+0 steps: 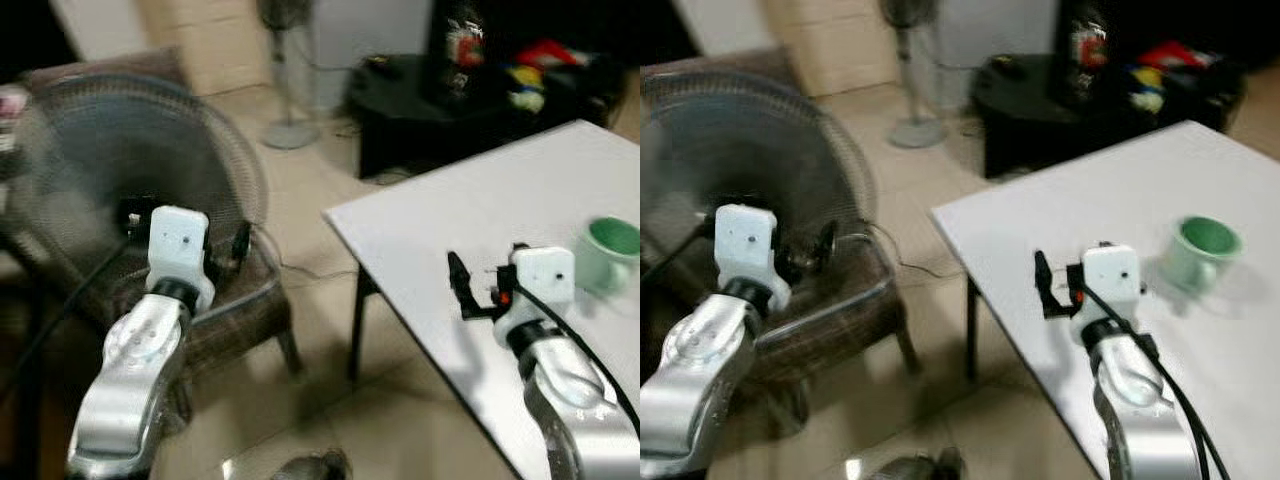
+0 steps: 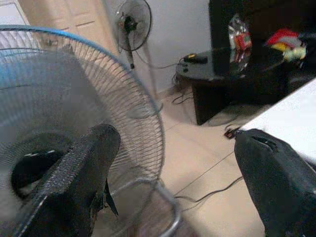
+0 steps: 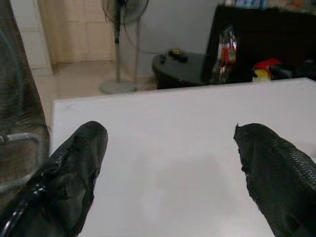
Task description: Setting the table
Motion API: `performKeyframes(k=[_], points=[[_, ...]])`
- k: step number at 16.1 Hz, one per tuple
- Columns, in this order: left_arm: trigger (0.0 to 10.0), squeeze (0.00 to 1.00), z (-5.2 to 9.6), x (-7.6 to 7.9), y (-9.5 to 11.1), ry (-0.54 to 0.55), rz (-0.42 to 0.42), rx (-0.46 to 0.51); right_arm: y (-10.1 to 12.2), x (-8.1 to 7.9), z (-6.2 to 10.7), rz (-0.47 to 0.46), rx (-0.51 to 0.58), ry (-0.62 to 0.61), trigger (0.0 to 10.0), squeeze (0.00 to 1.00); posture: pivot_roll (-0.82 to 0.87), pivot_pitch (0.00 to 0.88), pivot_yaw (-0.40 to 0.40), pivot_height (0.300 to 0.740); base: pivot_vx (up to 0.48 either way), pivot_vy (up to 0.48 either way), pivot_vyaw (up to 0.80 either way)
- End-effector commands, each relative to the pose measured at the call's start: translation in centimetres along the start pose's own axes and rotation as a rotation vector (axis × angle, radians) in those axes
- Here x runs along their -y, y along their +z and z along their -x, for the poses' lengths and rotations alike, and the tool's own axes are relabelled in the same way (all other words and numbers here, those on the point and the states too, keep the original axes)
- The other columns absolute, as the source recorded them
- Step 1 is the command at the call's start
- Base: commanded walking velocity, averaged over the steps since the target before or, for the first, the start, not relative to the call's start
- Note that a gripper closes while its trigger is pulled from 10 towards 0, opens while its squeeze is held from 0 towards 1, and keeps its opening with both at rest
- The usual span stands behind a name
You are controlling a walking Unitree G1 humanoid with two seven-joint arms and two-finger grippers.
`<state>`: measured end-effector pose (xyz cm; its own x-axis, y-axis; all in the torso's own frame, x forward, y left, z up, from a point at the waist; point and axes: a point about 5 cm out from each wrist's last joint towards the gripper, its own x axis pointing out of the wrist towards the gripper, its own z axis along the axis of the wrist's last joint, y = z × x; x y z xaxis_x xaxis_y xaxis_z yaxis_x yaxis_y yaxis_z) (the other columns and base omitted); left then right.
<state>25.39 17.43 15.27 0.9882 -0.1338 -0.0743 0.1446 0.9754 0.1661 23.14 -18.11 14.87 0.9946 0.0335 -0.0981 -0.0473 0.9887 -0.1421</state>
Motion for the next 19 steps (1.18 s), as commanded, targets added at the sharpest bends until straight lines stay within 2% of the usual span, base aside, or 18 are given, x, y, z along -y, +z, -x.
performKeyframes(k=[1, 4, 6, 7, 8, 10, 17, 19], points=[[10.0, 0.0, -0.4, 0.3, 0.4, -0.031, -0.008, 0.013, 0.1, 0.0, 0.0, -0.012, -0.002, 0.011, 10.0, 1.0, 0.07, 0.0, 0.092, 0.74, 0.0, 0.0, 0.8], [10.0, 0.0, -0.3, 0.6, -0.1, -0.019, -0.017, -0.015, 0.0, 0.0, -0.4, 0.002, -0.01, 0.023, 10.0, 1.0, 0.08, 0.0, 0.069, 0.74, 0.0, 0.0, 0.8], [10.0, 0.0, -0.3, 0.5, -0.1, -0.003, 0.043, -0.034, 0.3, -0.9, -0.7, -0.025, -0.004, 0.086, 10.0, 1.0, 0.09, 0.0, 0.069, 0.74, 0.0, 0.0, 0.8], [10.0, 0.0, -0.3, 0.8, -0.4, -0.033, 0.052, -0.058, -0.1, -0.7, -0.7, -0.016, -0.019, 0.067, 10.0, 1.0, 0.08, 0.0, 0.063, 0.74, 0.0, 0.0, 0.8], [10.0, 0.0, -0.3, 0.9, -0.1, -0.04, 0.08, -0.055, 0.3, -0.9, -0.8, -0.033, -0.009, 0.08, 10.0, 1.0, 0.08, 0.0, 0.06, 0.74, 0.0, 0.0, 0.8], [10.0, 0.0, -0.2, 1.0, -0.4, -0.042, 0.079, -0.073, 0.2, -1.4, -0.9, -0.029, -0.006, 0.121, 10.0, 1.0, 0.09, 0.0, 0.06, 0.74, 0.0, 0.0, 0.8], [10.0, 0.0, 0.0, 1.5, -0.1, -0.135, 0.1, -0.12, 0.1, -1.7, -0.8, -0.063, -0.021, 0.121, 10.0, 1.0, 0.08, 0.0, 0.08, 0.74, 0.0, 0.0, 0.8], [10.0, 0.0, -0.1, 1.6, -0.1, -0.14, 0.079, -0.12, -0.3, -1.6, -0.6, -0.065, -0.031, 0.11, 10.0, 1.0, 0.08, 0.0, 0.082, 0.74, 0.0, 0.0, 0.8]])
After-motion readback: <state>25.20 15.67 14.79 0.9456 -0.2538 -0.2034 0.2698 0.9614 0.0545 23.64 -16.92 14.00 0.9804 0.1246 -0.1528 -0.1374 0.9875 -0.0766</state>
